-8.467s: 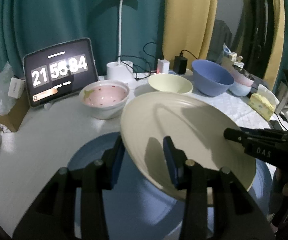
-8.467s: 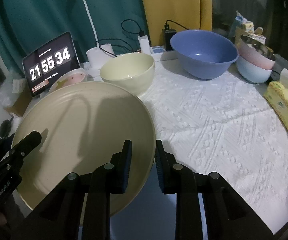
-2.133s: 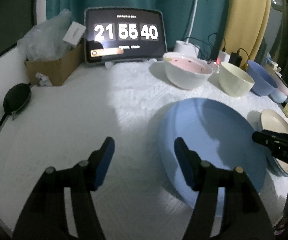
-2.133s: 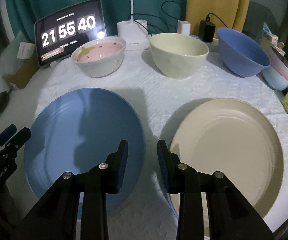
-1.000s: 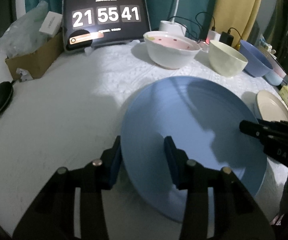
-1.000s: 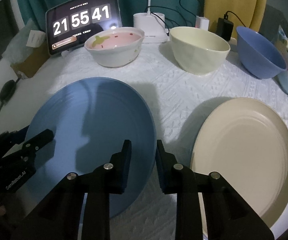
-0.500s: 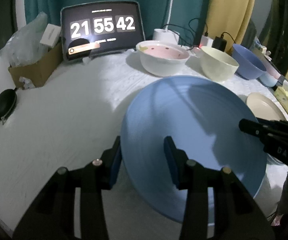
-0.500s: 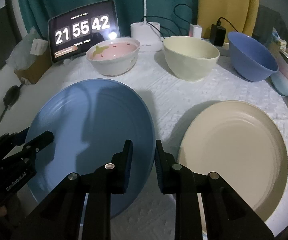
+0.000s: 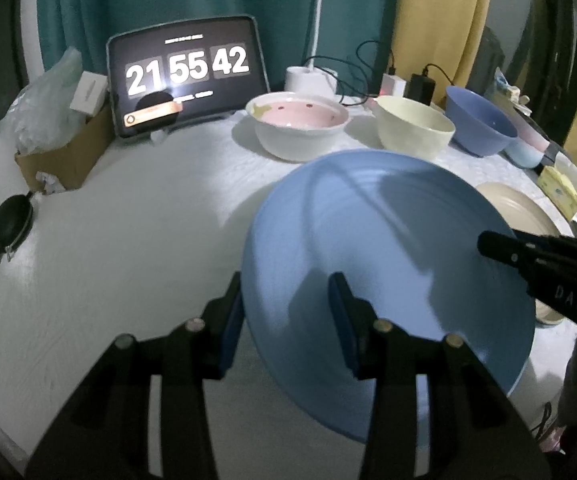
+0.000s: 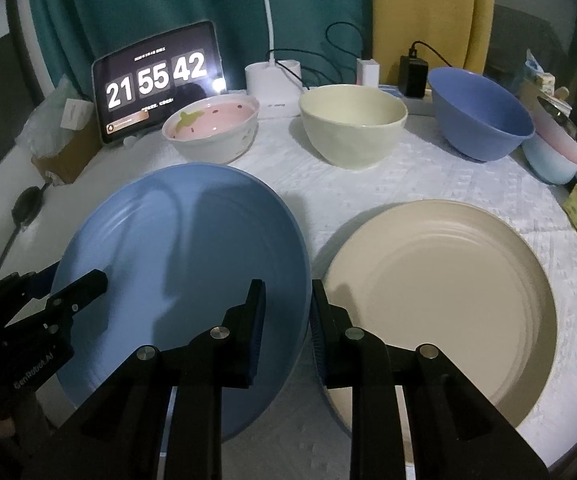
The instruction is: Organize plates and bowls
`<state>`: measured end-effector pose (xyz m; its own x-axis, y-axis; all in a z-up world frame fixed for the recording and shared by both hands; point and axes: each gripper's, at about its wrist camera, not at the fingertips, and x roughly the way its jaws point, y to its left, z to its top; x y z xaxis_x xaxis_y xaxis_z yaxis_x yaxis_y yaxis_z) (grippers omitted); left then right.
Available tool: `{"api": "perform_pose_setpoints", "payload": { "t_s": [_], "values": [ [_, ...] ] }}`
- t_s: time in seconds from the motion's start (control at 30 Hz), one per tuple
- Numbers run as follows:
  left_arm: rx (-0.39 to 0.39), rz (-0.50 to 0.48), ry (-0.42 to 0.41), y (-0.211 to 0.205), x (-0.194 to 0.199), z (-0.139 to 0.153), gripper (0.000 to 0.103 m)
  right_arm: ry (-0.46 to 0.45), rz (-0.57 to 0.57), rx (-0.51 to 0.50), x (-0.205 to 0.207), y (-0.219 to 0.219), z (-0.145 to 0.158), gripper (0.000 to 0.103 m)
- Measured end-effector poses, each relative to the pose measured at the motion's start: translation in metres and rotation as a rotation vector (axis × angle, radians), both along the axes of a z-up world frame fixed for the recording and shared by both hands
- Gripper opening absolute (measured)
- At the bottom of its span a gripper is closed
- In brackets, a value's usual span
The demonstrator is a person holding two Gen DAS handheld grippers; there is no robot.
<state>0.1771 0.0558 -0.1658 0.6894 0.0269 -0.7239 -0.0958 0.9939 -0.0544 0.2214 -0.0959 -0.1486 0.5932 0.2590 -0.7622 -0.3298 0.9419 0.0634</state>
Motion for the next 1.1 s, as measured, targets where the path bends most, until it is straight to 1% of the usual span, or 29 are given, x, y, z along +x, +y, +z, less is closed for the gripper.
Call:
{"api": "perform_pose_setpoints", "payload": {
  "t_s": [0.53,1.1],
  "values": [
    [0.033,-0.048,-0.005,-0.039,0.002,0.011,0.042,-0.015,-0.048,0.041,-0.003,-0.039,0.008,0.024],
    [0.065,-0.131,0.005,-0.098,0.017,0.016,0.042,-0.02,-0.132,0.081,0.001,-0.097,0.007,0.024]
  ]
}}
